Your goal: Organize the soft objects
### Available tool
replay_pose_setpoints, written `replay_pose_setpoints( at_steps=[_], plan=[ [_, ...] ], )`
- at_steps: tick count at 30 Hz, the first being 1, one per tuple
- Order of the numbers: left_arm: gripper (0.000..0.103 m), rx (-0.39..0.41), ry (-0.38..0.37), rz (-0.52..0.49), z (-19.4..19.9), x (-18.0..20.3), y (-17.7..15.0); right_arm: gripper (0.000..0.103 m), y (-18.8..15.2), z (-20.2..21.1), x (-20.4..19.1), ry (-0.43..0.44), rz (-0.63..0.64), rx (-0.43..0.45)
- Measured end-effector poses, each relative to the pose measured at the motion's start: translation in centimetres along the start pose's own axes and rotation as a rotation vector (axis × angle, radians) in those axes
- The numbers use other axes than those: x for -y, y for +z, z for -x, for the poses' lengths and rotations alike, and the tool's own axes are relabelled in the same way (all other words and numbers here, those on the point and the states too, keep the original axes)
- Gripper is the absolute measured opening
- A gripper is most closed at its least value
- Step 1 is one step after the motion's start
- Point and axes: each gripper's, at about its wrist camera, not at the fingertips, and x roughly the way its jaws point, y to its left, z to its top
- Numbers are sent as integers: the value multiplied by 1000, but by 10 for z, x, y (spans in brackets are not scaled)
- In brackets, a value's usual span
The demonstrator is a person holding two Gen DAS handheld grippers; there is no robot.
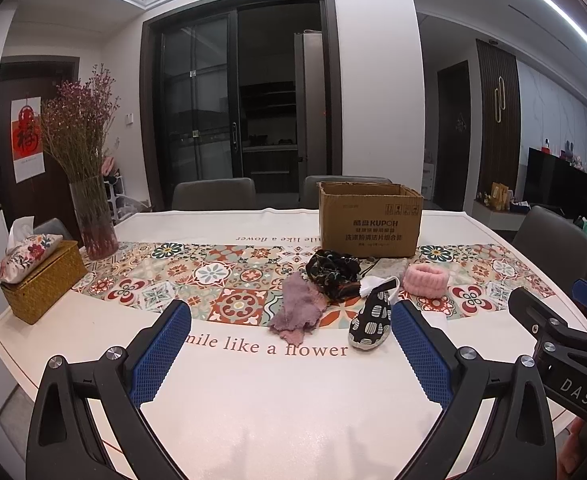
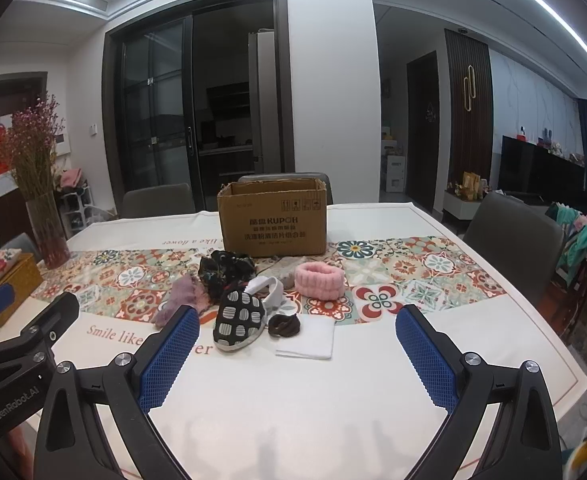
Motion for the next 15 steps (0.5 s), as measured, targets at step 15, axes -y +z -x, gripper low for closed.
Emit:
replay_pose_setpoints(
  at_steps=[15],
  plan=[
    [102, -6, -5, -1, -1, 0, 0, 100, 1, 0, 1, 1, -1, -1]
  ],
)
